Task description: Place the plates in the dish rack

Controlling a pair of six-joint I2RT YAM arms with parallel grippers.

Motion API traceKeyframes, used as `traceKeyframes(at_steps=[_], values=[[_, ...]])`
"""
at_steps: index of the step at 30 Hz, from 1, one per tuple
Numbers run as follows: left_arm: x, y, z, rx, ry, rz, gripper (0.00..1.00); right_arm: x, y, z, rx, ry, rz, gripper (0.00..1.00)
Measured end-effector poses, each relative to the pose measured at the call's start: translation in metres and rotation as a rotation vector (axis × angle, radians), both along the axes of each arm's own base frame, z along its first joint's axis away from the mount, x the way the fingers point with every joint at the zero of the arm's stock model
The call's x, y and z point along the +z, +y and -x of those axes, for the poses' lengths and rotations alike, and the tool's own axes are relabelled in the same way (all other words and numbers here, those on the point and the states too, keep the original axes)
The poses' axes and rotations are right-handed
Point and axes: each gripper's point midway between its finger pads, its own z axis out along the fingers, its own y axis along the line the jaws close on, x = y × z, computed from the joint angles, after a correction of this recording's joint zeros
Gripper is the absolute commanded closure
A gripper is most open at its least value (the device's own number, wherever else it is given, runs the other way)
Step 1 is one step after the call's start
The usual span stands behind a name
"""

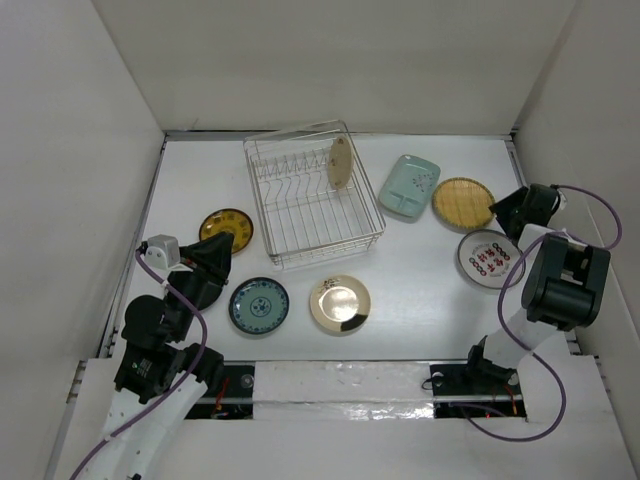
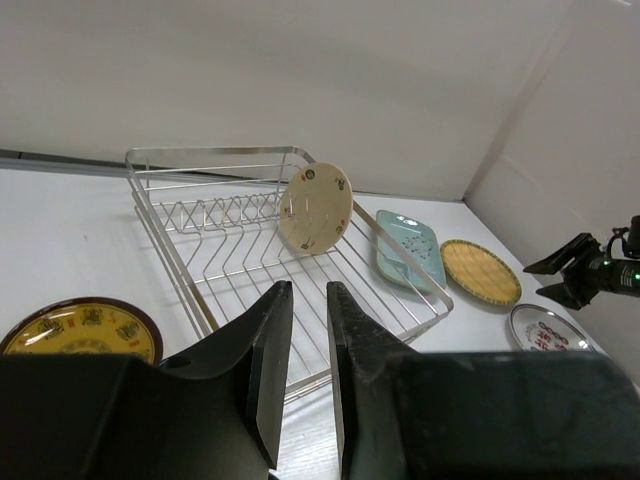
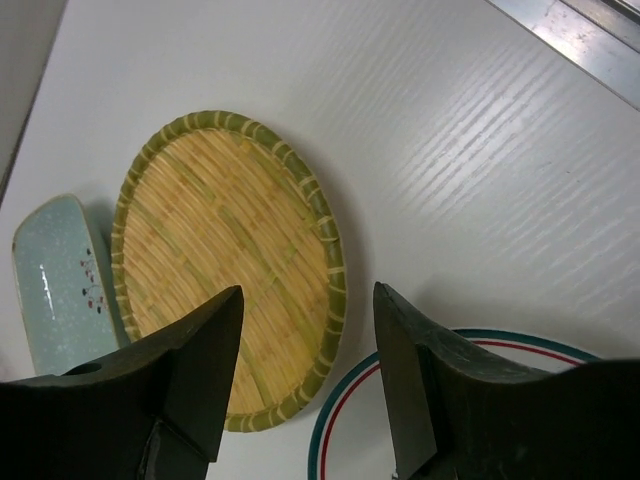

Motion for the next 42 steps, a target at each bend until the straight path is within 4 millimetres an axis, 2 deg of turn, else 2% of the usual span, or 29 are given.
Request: traceKeyframes(at_steps=[2, 9, 11, 15, 16, 18, 19, 21, 25, 28, 32, 34, 36, 39, 42], values=[[0.0, 0.0, 0.0, 0.0, 0.0, 0.0, 0.82, -0.006, -0.002, -0.004, 0.011, 0.009, -0.024, 0.39], [0.0, 0.0, 0.0, 0.0, 0.0, 0.0, 0.82, -0.027, 0.001, -0.038, 0.111, 0.031, -0.105, 0.39], [0.0, 0.0, 0.0, 0.0, 0.0, 0.0, 0.82, -0.036, 0.005, -0.04, 0.137, 0.041, -0.14, 0.41], [-0.001, 0.0, -0.001, 0.0, 0.003, -0.001, 0.82, -0.036, 0.005, -0.04, 0.16, 0.029, -0.18, 0.45], [-0.001, 0.0, -0.001, 0.0, 0.005, -0.002, 0.82, -0.037, 0.005, -0.04, 0.164, 0.027, -0.188, 0.56], [-0.001, -0.001, -0.001, 0.0, 0.006, -0.003, 0.82, -0.038, 0.006, -0.037, 0.17, 0.033, -0.203, 0.64], [-0.001, 0.0, -0.001, 0.0, 0.006, -0.003, 0.82, -0.039, 0.006, -0.036, 0.167, 0.037, -0.214, 0.78], [-0.001, 0.0, -0.001, 0.001, 0.006, -0.003, 0.82, -0.041, 0.004, -0.033, 0.164, 0.042, -0.231, 0.92], [-0.001, 0.0, -0.001, 0.001, 0.006, -0.003, 0.82, -0.028, -0.002, -0.033, 0.136, -0.005, -0.259, 1.0], [-0.001, 0.0, -0.001, 0.001, 0.006, -0.003, 0.82, -0.018, -0.006, -0.02, 0.087, -0.003, -0.225, 1.0], [-0.001, 0.0, -0.001, 0.001, 0.006, -0.003, 0.82, 0.017, -0.013, -0.002, 0.014, -0.033, -0.136, 1.0], [-0.001, 0.0, -0.001, 0.001, 0.006, -0.003, 0.82, 0.047, -0.016, 0.003, -0.016, -0.075, -0.067, 1.0], [-0.001, 0.0, -0.001, 0.001, 0.006, -0.003, 0.82, 0.083, -0.008, 0.004, -0.017, -0.134, 0.018, 1.0], [-0.001, 0.0, -0.001, 0.001, 0.006, -0.003, 0.82, 0.14, 0.03, -0.005, 0.049, -0.221, 0.154, 1.0], [-0.001, 0.0, -0.001, 0.001, 0.006, -0.003, 0.82, 0.195, 0.093, -0.021, 0.164, -0.3, 0.271, 1.0]])
